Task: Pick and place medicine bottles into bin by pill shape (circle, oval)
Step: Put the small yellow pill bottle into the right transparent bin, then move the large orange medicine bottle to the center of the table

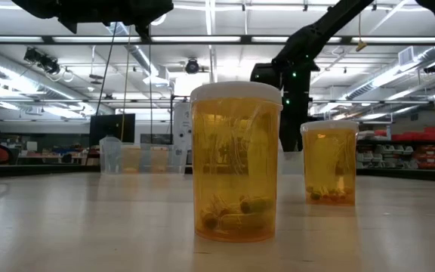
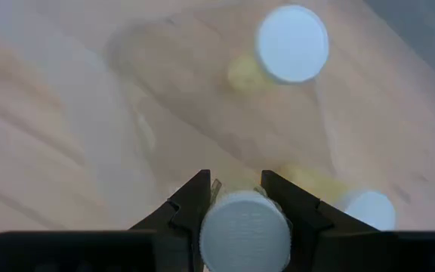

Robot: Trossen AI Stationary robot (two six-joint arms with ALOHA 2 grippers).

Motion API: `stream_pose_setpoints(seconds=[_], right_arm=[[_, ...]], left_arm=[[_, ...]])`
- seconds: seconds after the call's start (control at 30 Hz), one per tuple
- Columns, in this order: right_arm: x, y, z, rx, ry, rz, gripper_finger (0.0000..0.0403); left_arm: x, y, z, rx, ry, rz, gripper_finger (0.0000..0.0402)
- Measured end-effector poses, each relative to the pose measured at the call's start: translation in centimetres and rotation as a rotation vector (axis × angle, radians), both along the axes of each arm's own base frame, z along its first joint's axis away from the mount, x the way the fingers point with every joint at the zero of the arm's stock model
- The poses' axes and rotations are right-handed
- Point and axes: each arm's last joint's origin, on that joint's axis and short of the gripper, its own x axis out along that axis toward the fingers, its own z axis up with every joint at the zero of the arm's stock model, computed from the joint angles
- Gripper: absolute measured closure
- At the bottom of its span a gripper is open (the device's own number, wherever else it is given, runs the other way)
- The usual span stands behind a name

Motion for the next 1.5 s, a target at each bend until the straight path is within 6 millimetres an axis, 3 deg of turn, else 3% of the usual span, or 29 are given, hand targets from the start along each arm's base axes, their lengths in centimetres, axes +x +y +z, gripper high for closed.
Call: stream_pose_setpoints(seconds=[0.43, 0.97, 1.5], right_arm=[[-0.5, -0.8, -1.7, 0.005, -0.092, -0.065, 0.0281], [-0.4, -0.9, -1.8, -0.006, -0.116, -0.075, 0.0238], [0.7, -1.3, 1.5, -0.007, -0.112, -0.058, 0.0177]], left_arm=[[0.0, 0.0, 0.0, 0.0, 0.0, 0.0, 0.0348], [0.0, 0.0, 0.0, 0.0, 0.0, 0.0, 0.034], [0.0, 0.0, 0.0, 0.0, 0.0, 0.0, 0.034]])
